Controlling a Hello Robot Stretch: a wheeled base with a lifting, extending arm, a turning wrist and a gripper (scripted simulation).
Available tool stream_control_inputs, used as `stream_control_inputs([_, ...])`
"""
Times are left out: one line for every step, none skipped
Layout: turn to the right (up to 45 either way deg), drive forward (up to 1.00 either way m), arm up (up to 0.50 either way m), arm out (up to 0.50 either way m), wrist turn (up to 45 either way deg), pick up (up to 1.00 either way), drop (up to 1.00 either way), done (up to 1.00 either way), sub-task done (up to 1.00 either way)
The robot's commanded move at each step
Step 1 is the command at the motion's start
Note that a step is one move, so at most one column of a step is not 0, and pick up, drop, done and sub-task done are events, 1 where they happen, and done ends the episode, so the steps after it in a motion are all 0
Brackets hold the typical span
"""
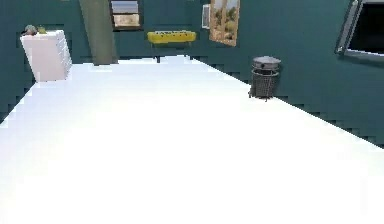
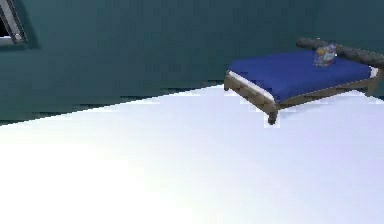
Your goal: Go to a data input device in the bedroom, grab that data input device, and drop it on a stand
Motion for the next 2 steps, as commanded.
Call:
stream_control_inputs([-6.0,0.00,0.00,0.00,0.0,0.00,0.00,0.00,0.00])
stream_control_inputs([0.0,0.05,0.00,0.00,0.0,0.00,0.00,0.00,0.00])
